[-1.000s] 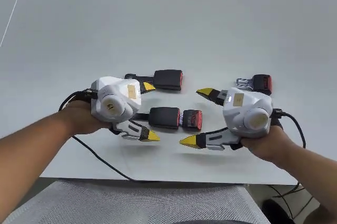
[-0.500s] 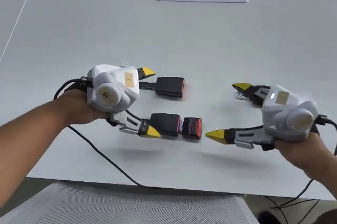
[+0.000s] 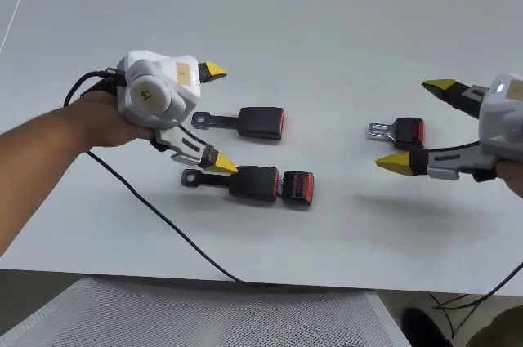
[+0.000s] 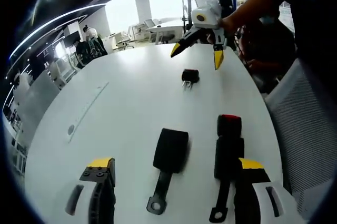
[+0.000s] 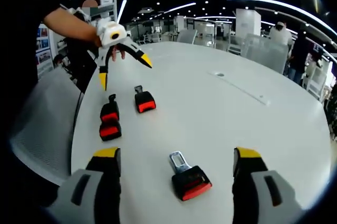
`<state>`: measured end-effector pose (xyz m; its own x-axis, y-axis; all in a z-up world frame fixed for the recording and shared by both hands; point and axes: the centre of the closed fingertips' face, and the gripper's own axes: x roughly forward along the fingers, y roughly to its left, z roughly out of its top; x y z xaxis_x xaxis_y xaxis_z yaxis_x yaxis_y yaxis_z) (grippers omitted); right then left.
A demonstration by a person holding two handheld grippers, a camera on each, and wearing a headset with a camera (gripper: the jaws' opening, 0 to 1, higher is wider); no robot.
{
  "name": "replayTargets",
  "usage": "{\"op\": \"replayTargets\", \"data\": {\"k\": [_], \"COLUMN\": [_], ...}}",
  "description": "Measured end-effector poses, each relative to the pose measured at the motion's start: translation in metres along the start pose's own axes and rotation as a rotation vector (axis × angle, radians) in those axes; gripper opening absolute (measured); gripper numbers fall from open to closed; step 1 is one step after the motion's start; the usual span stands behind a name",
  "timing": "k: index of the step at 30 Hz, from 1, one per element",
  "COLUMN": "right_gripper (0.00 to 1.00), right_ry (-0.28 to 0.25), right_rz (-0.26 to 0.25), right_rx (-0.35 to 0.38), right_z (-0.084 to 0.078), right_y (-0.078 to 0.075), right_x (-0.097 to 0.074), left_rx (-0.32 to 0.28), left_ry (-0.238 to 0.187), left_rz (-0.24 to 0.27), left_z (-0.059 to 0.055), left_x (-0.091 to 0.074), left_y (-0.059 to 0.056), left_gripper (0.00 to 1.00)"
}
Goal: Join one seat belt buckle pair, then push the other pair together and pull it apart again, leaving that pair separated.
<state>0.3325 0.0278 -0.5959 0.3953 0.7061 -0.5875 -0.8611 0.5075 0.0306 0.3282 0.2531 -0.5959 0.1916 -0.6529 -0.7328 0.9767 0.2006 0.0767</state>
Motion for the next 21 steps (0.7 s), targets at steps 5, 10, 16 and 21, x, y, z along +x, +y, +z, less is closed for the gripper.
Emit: {"op": "replayTargets", "data": {"k": [5,10,16,21], "right_gripper": [0.86,0.86,0.79,0.77], "right_ry": [0.055,0.105,0.158,0.182], "right_rz": [0.041,0.117,0.19,0.216], "right_rx": [0.005,0.022,-0.008,0.0], "right_z": [-0.018,-0.036,-0.055,-0.064], "right_y": [-0.014,-0.013,-0.009,-0.011], "right_x": [0.0,0.004,0.006,0.007], "left_rx": [0.003,0.043,0.015,0.014], "left_ry": [0.011,0.067,0.084,0.08], "left_rz": [-0.014,-0.055,-0.082,-0.122], "left_z": [-0.002,-0.017,-0.027,-0.028], "left_x": [0.013,0.033,0.051,0.057], "left_y": [0.011,0.01,0.01,0.003], "left_gripper": [0.97,0.91,0.81,0.68]}}
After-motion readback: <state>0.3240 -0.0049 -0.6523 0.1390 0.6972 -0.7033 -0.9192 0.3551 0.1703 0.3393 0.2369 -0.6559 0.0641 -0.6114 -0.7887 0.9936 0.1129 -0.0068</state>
